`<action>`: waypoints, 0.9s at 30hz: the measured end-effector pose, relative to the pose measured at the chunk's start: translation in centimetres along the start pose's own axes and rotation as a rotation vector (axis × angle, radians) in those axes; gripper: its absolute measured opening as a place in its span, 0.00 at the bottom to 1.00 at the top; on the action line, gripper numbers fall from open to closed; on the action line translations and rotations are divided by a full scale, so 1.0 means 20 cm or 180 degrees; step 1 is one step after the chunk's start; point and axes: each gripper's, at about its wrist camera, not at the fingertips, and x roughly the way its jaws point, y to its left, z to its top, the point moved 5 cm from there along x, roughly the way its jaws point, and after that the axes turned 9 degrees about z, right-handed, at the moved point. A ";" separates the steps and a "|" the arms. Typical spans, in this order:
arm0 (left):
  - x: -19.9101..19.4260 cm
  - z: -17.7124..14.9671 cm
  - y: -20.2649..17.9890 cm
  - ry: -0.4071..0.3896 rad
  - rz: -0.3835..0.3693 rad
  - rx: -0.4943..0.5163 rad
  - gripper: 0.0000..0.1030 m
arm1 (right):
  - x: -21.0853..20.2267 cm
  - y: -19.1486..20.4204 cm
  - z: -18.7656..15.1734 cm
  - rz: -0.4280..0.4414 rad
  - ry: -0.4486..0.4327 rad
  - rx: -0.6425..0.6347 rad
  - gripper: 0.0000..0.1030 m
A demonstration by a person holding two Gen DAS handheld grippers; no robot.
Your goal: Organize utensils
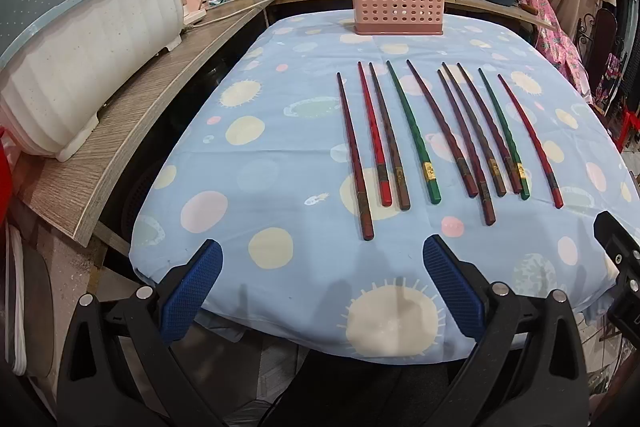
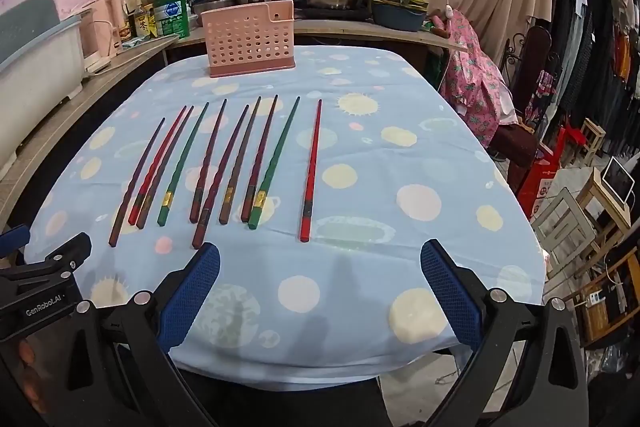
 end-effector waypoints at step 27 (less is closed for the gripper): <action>0.00 0.00 0.01 -0.0006 0.0012 -0.0002 0.93 | -0.01 0.01 0.01 -0.0003 -0.0023 0.0015 0.93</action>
